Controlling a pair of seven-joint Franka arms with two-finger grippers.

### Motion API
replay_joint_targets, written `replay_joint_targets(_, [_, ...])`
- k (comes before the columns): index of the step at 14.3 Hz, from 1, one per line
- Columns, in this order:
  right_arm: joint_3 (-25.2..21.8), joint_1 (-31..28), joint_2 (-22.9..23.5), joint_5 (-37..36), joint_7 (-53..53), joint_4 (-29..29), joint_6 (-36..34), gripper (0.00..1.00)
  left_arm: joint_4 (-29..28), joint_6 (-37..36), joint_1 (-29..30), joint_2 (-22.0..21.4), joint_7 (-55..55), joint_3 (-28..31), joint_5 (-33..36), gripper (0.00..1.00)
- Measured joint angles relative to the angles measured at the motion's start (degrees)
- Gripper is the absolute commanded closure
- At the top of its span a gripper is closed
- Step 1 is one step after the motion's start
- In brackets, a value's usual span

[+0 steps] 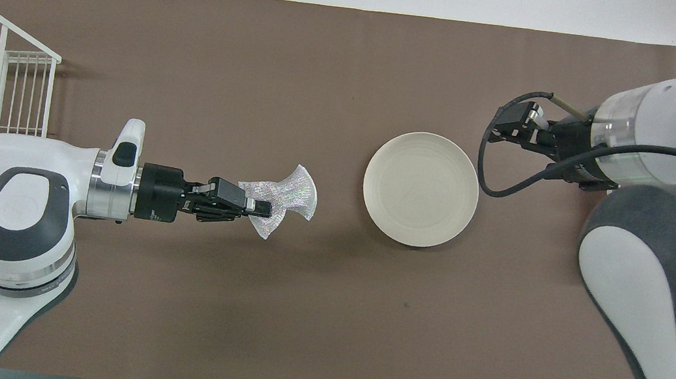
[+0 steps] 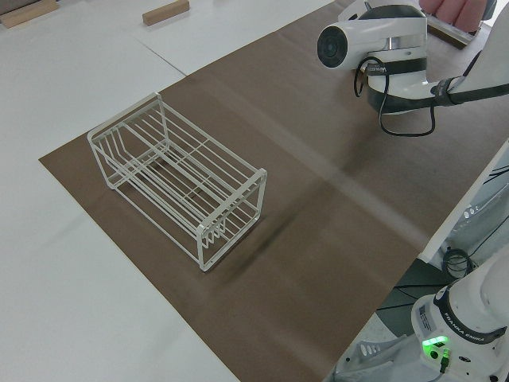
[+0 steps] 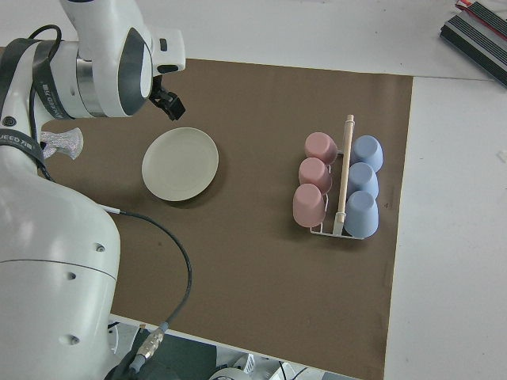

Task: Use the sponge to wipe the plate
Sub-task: 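Retract the right gripper to rest while the left gripper holds scrubber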

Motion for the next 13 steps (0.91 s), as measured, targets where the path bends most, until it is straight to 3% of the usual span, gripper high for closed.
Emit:
replay_joint_targets(7, [-0.08,-9.06,-0.28,-0.28,-22.4,-0.28,-10.42,0.0,0.8,3.36,0.23,0.01,-8.21,-0.38,14.29,1.0])
replay_joint_targets(13, [0.33,-10.41,-0.3,-5.49,-29.84,0.69,-10.02,0.0,5.23,3.74,0.04,0.19,-19.18,-1.0,30.96,1.0])
